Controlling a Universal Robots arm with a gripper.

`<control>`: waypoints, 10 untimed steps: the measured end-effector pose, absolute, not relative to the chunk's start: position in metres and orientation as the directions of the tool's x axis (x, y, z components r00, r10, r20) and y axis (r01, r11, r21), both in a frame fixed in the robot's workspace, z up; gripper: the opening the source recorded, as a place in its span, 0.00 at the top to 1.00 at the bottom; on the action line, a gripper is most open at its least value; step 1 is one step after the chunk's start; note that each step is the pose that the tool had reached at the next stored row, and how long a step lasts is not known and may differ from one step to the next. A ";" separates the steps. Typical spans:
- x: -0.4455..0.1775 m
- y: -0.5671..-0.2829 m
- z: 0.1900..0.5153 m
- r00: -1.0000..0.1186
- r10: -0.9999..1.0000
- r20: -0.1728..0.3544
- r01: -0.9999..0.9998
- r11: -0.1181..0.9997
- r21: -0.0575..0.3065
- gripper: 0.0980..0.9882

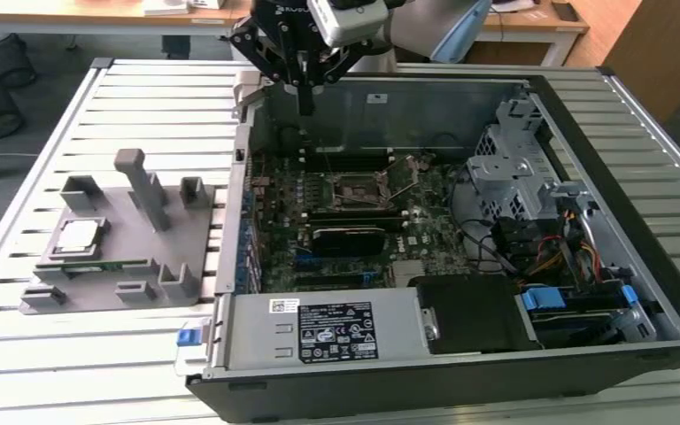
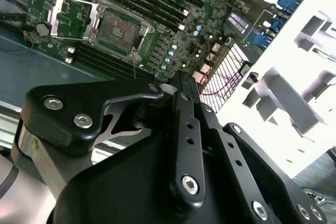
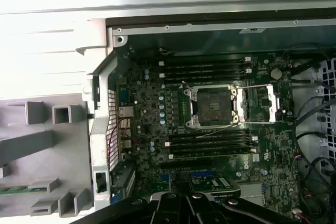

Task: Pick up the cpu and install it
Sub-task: 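Reach for the cpu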

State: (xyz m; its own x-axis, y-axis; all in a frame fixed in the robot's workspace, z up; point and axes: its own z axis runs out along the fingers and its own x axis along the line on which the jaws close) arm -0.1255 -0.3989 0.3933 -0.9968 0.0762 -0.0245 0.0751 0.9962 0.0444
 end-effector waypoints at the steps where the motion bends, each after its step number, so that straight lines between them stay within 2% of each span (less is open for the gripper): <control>1: -0.126 -0.399 0.393 -0.997 0.076 -0.024 0.075 0.996 0.044 0.99; 10: -0.133 -0.399 0.393 -0.997 0.076 -0.024 0.075 0.996 0.044 0.99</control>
State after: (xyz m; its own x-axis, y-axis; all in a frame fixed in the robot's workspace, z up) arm -0.1330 -0.3989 0.3933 -0.9968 0.0762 -0.0245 0.0751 0.9962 0.0443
